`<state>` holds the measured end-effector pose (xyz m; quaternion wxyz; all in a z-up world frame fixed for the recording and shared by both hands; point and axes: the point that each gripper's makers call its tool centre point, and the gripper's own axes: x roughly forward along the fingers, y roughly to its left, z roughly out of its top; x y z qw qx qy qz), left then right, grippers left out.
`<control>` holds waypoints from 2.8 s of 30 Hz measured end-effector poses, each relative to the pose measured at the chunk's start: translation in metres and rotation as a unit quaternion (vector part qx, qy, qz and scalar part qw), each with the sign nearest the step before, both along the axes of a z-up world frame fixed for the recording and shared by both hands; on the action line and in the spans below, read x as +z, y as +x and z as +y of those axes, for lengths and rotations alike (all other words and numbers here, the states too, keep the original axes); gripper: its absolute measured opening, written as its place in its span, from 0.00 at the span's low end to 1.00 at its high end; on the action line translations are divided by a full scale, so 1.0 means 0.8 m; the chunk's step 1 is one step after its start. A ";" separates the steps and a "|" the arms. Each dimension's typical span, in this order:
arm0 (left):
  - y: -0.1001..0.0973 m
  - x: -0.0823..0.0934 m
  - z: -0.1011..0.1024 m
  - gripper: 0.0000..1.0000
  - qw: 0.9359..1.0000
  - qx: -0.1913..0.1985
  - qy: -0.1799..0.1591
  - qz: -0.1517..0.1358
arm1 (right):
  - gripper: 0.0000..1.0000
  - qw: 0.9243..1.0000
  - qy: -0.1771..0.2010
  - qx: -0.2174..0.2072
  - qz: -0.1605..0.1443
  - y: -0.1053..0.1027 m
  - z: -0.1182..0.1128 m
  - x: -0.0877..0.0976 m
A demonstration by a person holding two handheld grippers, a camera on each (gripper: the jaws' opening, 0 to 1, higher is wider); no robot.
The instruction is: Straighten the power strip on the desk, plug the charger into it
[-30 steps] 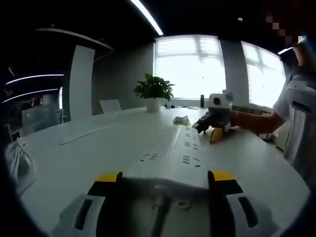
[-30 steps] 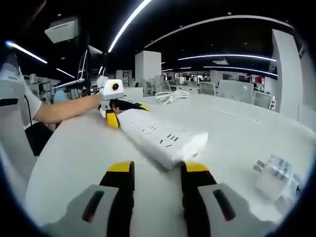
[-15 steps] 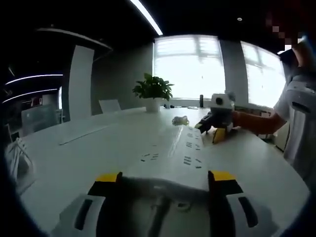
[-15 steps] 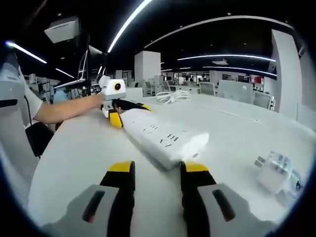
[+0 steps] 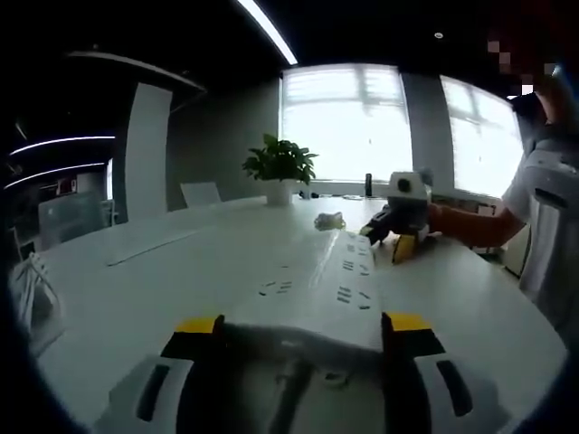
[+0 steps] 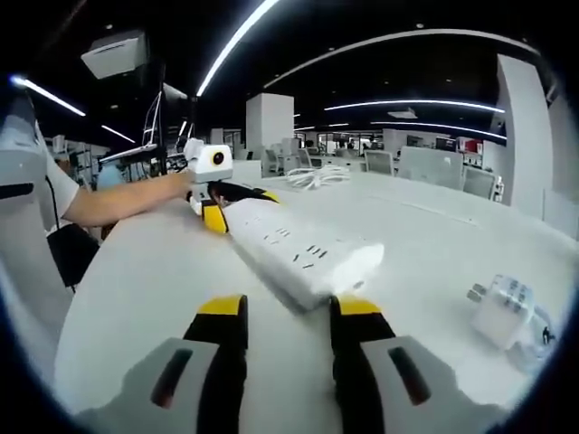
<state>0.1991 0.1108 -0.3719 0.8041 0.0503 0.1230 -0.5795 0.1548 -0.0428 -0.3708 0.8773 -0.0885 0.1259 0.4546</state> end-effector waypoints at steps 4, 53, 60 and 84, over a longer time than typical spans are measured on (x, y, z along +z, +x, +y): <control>0.000 0.000 0.000 0.70 1.000 0.000 0.000 0.000 | 0.35 1.000 0.000 0.000 -0.001 -0.001 0.000 0.000; -0.001 0.001 0.000 0.71 1.000 -0.002 -0.003 -0.002 | 0.40 1.000 0.014 0.002 -0.009 -0.005 -0.021 0.004; -0.001 0.001 0.000 0.71 1.000 -0.001 -0.003 -0.002 | 0.40 1.000 0.014 -0.018 -0.011 -0.008 -0.042 0.005; -0.002 0.009 0.024 0.70 1.000 0.007 -0.014 0.003 | 0.40 1.000 0.014 -0.023 -0.011 -0.004 -0.043 0.004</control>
